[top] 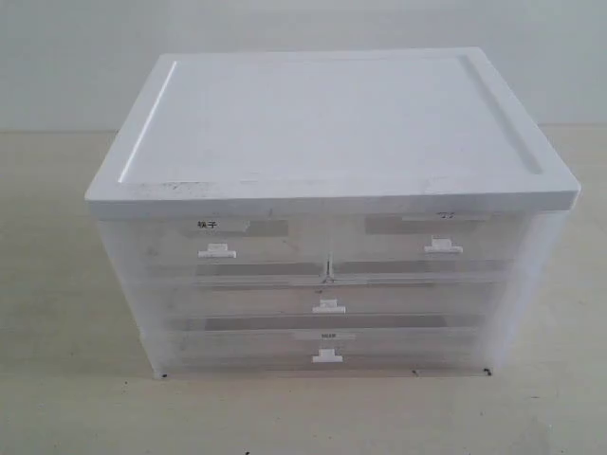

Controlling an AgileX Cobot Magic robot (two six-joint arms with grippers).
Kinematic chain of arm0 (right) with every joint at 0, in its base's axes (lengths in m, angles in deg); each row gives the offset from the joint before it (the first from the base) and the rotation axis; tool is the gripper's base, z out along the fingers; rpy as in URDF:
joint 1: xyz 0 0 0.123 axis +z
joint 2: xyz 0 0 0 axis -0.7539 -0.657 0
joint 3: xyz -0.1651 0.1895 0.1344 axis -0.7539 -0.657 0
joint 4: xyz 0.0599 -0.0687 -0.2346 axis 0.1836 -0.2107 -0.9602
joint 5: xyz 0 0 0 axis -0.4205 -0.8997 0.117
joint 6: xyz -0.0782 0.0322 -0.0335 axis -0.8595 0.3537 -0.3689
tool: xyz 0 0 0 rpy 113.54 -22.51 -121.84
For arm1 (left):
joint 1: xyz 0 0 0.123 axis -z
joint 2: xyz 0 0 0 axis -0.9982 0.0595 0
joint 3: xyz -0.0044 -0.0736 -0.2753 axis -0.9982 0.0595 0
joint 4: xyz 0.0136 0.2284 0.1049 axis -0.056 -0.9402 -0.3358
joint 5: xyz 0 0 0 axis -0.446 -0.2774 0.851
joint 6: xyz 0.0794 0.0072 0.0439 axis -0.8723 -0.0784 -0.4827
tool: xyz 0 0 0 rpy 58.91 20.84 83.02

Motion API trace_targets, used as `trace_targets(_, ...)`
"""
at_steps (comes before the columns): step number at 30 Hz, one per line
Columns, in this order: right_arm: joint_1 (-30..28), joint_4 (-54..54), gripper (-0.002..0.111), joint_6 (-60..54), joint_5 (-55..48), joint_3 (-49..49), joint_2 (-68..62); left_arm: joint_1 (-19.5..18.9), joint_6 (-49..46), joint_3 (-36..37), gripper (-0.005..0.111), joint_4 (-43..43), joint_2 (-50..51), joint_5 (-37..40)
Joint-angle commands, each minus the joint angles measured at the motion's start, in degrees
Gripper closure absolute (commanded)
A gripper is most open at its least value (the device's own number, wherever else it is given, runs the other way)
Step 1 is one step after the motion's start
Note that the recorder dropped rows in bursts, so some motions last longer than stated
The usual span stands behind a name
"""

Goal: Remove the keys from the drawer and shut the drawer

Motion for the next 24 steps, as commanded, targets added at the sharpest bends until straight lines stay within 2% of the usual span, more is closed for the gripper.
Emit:
trace_targets(1,-0.2,-0.5,0.108,-0.5,8.6,0.0,0.2,-0.1,-1.6,0.2,0.102,-0.4,-0.1,-3.1)
trace_targets(5,-0.2,-0.5,0.108,-0.3,12.4,0.0,0.2,-0.1,-1.6,0.2,0.102,-0.4,-0.1,-2.9)
trace_targets(7,-0.2,-0.5,0.108,-0.2,14.3,0.0,0.2,-0.1,-4.3,0.2,0.102,-3.3,-0.1,-4.0)
trace_targets(9,-0.2,-0.5,0.108,-0.2,16.9,0.0,0.2,-0.1,-2.9,0.2,0.102,-2.7,-0.1,-8.5)
trace_targets(10,-0.2,-0.4,0.108,-0.1,18.8,0.0,0.2,-0.1,-0.3,0.2,0.102,1.6,-0.1,-12.2)
trace_targets(12,-0.2,-0.3,0.108,0.7,22.9,0.0,0.2,-0.1,3.8,0.2,0.102,4.8,-0.1,-16.6)
trace_targets(16,-0.2,-0.3,0.108,6.0,32.4,0.0,0.2,-0.1,6.6,0.2,0.102,5.6,-0.1,-30.6)
trace_targets(19,-0.2,-0.3,0.108,11.3,38.8,0.0,0.2,-0.1,13.8,0.2,0.102,5.6,-0.1,-40.4)
trace_targets(24,-0.2,-0.1,0.108,24.3,43.8,0.0,0.2,-0.1,31.5,0.2,0.102,5.6,-0.1,-48.2)
